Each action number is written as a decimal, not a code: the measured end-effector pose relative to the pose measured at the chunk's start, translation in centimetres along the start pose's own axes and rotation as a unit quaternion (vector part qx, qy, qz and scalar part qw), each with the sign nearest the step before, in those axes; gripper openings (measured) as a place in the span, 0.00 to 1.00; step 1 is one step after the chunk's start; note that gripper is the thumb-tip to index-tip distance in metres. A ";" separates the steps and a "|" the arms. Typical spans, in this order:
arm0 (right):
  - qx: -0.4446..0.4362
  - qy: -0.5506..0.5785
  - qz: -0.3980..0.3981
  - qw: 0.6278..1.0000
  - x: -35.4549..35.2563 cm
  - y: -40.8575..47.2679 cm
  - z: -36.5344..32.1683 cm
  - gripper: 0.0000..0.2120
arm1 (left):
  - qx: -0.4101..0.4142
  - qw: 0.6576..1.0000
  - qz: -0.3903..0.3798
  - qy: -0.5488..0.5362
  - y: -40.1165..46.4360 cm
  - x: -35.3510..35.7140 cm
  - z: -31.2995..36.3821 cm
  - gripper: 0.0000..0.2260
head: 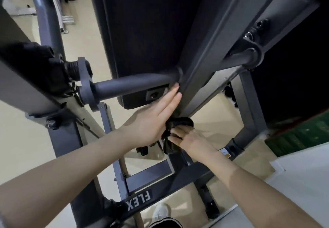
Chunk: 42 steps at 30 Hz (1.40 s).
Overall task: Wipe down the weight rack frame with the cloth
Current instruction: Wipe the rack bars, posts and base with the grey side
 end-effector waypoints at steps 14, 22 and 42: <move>0.489 0.613 0.126 0.608 -0.1 4.2 -0.6 0.20 | -0.058 0.997 0.039 0.011 0.5 2.4 1.5 0.38; 0.474 0.590 0.167 0.632 0.4 5.2 1.8 0.11 | -0.078 0.996 0.042 -0.013 0.4 3.5 1.4 0.36; 0.471 0.704 -0.039 0.530 -3.6 4.9 -11.5 0.12 | 0.051 0.998 -0.047 0.005 -8.4 -5.7 -2.1 0.19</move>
Point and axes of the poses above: each hand's wrist, its own y-axis towards the middle knuckle, its own x-axis out of the palm, z = x × y, the point moved 1 cm from there along y, towards the middle knuckle, and after that the axes turned 11 degrees about z, right-handed, at the moved point
